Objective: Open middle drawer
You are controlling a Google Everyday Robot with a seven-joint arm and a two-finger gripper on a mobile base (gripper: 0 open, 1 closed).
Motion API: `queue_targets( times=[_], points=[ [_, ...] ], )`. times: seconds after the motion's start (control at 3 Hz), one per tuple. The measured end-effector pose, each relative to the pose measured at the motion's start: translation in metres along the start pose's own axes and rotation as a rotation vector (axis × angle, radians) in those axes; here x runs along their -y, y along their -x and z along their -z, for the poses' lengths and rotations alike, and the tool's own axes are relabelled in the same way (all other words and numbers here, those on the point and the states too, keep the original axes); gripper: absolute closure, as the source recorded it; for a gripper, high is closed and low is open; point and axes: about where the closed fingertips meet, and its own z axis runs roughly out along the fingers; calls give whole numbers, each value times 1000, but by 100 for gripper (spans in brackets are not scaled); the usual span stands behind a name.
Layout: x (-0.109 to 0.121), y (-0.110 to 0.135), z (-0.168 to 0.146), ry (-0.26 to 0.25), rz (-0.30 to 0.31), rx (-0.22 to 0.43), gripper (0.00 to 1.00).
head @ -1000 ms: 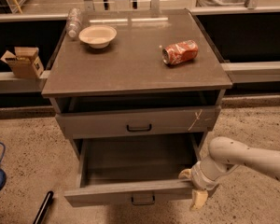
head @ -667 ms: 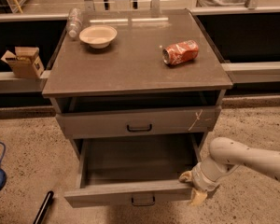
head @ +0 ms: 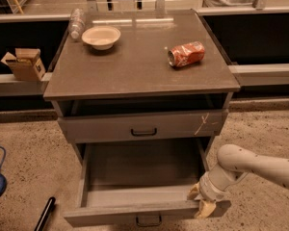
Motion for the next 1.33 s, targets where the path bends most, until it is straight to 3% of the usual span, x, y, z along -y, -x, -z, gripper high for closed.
queue_targets(
  times=[0.67,1.0,1.33],
  points=[
    [-16,25,38,-84,82,103,40],
    [-18,53,73,-216,157,160,21],
    [-21,58,80,-246,176,176,1]
  ],
)
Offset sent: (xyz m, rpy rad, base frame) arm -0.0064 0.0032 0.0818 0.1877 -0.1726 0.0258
